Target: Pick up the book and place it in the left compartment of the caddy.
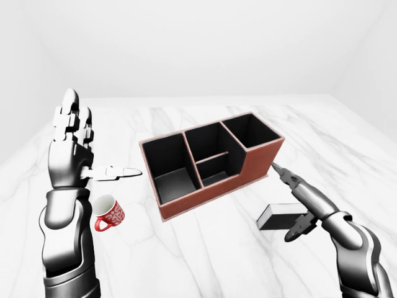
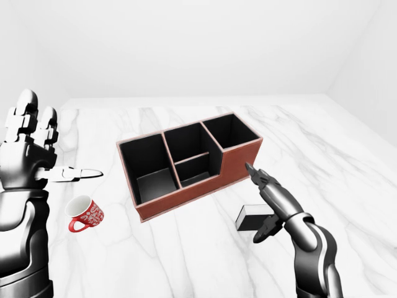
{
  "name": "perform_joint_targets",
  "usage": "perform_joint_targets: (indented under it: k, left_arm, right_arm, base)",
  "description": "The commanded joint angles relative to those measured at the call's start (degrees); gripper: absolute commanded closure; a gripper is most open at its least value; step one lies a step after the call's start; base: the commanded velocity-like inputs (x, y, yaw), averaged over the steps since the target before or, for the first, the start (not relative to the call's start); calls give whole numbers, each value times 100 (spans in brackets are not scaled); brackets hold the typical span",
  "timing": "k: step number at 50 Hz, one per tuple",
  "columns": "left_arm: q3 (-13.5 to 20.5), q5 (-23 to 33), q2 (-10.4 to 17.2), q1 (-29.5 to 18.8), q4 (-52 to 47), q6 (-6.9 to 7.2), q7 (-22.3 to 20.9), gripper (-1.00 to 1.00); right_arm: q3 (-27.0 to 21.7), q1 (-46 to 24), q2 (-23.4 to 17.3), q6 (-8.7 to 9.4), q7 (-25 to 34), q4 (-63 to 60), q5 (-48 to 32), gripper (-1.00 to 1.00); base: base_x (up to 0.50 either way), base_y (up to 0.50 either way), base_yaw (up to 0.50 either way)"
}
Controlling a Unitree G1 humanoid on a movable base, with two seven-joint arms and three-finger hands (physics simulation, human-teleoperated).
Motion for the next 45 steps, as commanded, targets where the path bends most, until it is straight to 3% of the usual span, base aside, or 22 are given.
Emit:
perform_joint_targets:
  k: [1,23,45]
  left_arm:
    - [-8,17,-12,31,109,0,4,-100]
    - [100,-40,-31,180,128,0,-28,-100]
    - [160,-69,-71,289,136,0,-35,-100]
  right_arm:
    - [115,-129,-118,0,0,412,-287,-100]
    - [188,-296,-464,0,0,1250,-1106,-100]
    - [517,-620,-505,0,0,1764,-1385,-100]
  base:
    - [0,0,0]
    - [0,0,0]
    - [0,0,0]
